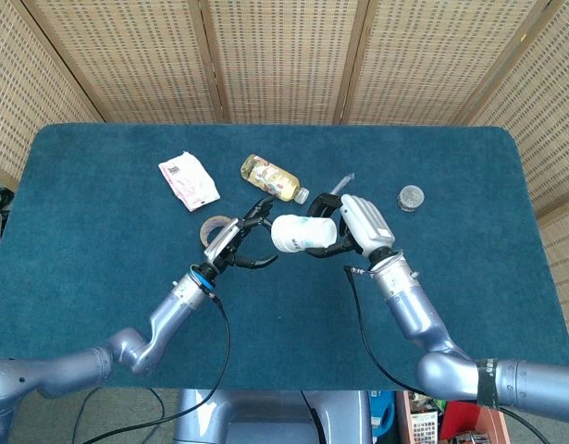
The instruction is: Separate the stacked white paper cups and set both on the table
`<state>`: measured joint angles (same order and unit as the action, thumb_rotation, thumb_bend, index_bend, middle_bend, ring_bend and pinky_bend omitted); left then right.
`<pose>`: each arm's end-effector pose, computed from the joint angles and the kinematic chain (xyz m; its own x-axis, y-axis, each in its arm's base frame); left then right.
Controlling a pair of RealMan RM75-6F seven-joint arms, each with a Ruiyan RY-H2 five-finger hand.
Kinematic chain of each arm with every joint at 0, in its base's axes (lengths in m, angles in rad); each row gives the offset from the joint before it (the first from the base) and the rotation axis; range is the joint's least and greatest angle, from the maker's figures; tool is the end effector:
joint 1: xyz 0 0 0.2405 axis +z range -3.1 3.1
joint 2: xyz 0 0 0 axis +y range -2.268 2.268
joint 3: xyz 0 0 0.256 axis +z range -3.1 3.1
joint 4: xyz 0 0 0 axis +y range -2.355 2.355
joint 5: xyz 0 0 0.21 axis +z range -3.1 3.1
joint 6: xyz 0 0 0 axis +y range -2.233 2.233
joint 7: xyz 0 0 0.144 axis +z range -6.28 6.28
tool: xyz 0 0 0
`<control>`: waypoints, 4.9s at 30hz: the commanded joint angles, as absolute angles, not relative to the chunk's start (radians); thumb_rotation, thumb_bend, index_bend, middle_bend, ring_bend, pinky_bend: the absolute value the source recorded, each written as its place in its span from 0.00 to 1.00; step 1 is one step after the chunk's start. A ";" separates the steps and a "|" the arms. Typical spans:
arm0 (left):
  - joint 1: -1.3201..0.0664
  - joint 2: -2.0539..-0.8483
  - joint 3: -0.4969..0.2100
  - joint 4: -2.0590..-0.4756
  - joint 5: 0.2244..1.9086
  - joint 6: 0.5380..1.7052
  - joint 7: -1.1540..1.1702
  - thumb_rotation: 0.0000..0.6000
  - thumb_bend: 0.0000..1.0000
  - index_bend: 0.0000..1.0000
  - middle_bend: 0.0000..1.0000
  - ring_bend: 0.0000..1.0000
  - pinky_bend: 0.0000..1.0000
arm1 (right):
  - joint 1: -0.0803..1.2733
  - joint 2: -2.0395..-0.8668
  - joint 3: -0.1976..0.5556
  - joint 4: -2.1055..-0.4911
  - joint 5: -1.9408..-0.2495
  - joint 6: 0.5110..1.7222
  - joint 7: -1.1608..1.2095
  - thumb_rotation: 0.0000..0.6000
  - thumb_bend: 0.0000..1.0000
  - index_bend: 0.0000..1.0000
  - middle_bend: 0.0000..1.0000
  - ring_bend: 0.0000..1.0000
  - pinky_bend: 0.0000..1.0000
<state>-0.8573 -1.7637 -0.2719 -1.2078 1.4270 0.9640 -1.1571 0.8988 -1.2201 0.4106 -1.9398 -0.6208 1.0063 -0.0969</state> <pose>-0.0734 0.3667 -0.0531 -0.6301 0.6052 0.4865 0.5739 -0.0591 0.8168 -0.0510 -0.3629 0.0899 -0.1463 -0.3403 0.9289 -0.9646 -0.1593 -0.2103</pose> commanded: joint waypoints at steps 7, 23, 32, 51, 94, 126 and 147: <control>-0.860 -1.770 -0.273 -1.210 1.420 0.964 -1.157 1.00 0.31 0.49 0.00 0.00 0.00 | 0.900 -1.221 0.406 -1.950 -0.625 1.013 -0.103 1.00 0.15 0.70 0.60 0.45 0.67; -0.866 -1.776 -0.267 -1.216 1.427 0.964 -1.202 1.00 0.33 0.53 0.00 0.00 0.00 | 0.910 -1.236 0.392 -1.942 -0.616 1.016 -0.124 1.00 0.15 0.70 0.60 0.45 0.67; -0.865 -1.779 -0.264 -1.207 1.421 0.958 -1.216 1.00 0.37 0.61 0.00 0.00 0.00 | 0.916 -1.242 0.388 -1.933 -0.610 1.012 -0.132 1.00 0.15 0.70 0.60 0.45 0.67; -0.848 -1.777 -0.276 -1.218 1.391 0.963 -1.167 1.00 0.38 0.66 0.00 0.00 0.00 | 0.903 -1.223 0.384 -1.950 -0.621 1.023 -0.135 1.00 0.15 0.70 0.60 0.45 0.67; -0.682 -1.331 -0.223 -1.648 1.179 0.929 -0.508 1.00 0.38 0.67 0.04 0.00 0.00 | 0.768 -1.083 0.258 -1.955 -0.676 1.134 -0.266 1.00 0.15 0.70 0.60 0.45 0.67; -0.501 -1.239 -0.035 -1.787 1.124 1.149 0.145 1.00 0.38 0.26 0.00 0.00 0.00 | 0.583 -1.155 0.086 -1.820 -0.837 1.173 -0.349 1.00 0.15 0.42 0.15 0.10 0.51; -0.419 -1.196 -0.038 -1.834 1.176 1.268 0.245 1.00 0.15 0.00 0.00 0.00 0.00 | 0.472 -1.137 0.062 -1.842 -1.033 1.259 -0.307 1.00 0.09 0.21 0.00 0.00 0.29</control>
